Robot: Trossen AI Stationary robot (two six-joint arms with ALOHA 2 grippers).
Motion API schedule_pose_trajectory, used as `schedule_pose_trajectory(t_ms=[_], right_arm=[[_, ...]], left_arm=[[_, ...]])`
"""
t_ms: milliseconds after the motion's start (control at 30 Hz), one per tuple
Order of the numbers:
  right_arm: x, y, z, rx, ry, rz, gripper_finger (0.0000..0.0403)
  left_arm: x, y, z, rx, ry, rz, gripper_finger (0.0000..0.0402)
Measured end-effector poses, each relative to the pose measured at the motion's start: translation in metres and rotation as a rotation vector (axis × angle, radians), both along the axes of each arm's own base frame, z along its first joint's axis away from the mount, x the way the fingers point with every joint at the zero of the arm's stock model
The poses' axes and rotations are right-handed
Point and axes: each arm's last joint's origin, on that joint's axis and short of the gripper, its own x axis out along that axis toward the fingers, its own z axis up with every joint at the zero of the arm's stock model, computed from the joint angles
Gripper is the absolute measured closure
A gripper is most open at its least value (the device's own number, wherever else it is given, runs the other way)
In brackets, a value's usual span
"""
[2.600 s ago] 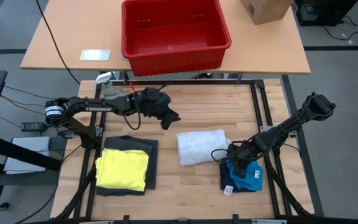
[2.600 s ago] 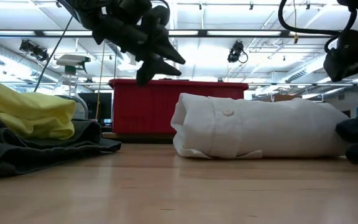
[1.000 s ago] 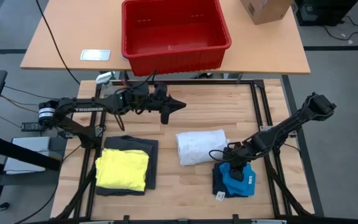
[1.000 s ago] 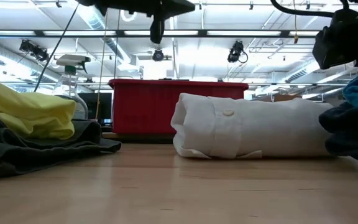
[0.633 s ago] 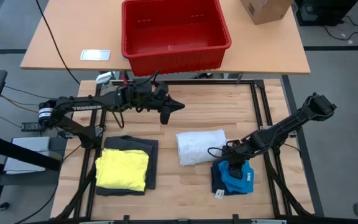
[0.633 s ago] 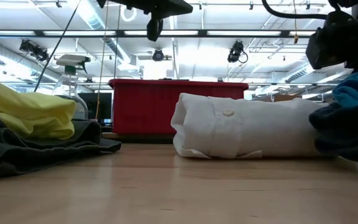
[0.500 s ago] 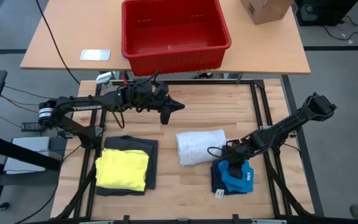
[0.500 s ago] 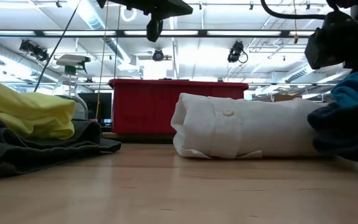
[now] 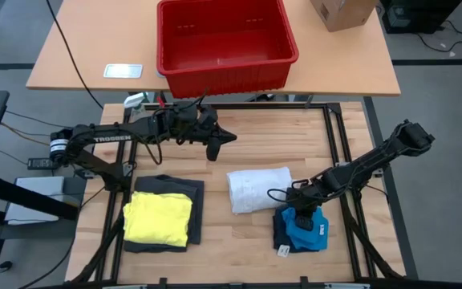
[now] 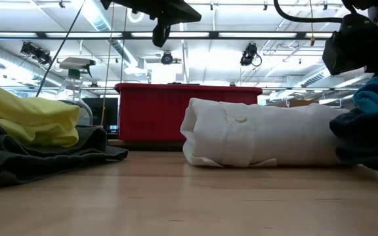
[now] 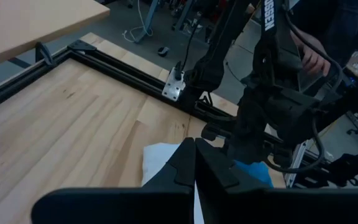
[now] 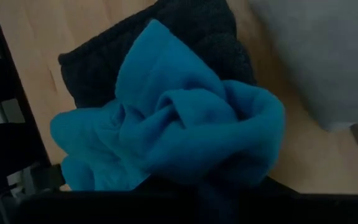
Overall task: Fold Laundry from Bin
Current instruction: Stack the white shirt on top of the stacked shorts
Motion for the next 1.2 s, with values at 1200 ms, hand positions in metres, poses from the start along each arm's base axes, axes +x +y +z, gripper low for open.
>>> schedule_pose_trajectory(t_ms=[1200], right_arm=[[0.041, 0.027, 0.042, 0.39, -0.384, -0.585, 0.0352]], left_arm=[[0.014, -0.089, -0.058, 0.049, 0.406, -0.322, 0.0393]])
